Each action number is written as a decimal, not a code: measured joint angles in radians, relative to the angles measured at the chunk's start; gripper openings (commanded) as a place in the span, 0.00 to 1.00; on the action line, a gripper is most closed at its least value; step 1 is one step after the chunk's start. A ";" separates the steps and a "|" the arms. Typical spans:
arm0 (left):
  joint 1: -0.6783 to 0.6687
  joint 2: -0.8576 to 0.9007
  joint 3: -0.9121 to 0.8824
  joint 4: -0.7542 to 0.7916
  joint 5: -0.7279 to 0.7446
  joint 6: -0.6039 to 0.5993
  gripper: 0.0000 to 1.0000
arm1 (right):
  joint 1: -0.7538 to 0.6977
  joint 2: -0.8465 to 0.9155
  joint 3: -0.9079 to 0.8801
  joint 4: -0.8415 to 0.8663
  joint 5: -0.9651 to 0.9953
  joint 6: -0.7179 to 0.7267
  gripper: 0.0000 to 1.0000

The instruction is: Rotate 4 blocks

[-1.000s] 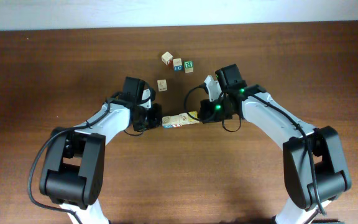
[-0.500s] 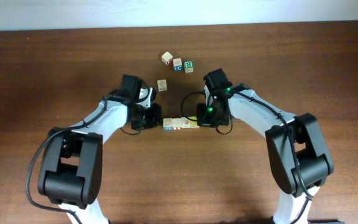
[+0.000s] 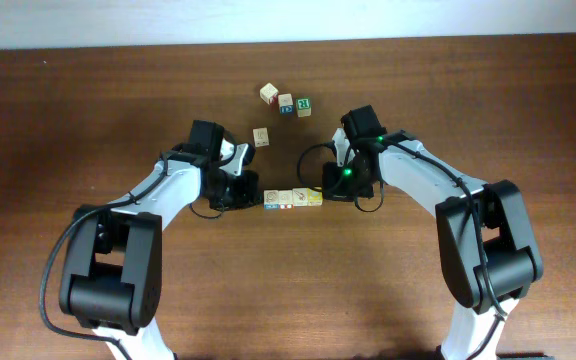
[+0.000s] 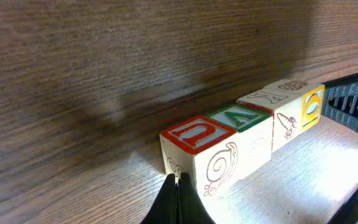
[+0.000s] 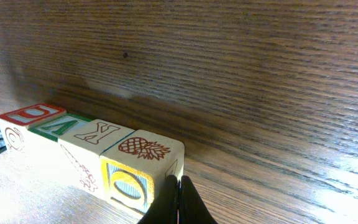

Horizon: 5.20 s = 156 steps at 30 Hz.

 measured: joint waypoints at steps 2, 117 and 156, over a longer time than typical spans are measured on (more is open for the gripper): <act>-0.001 0.000 0.000 0.002 -0.005 -0.003 0.00 | 0.000 0.000 0.000 -0.001 0.000 0.000 0.04; 0.137 -0.585 0.101 -0.182 -0.483 -0.018 0.99 | -0.231 -1.988 -1.282 0.578 0.460 -0.255 0.99; 0.116 -1.909 -1.128 0.470 -0.636 0.331 0.99 | -0.232 -1.990 -1.283 0.577 0.457 -0.254 0.99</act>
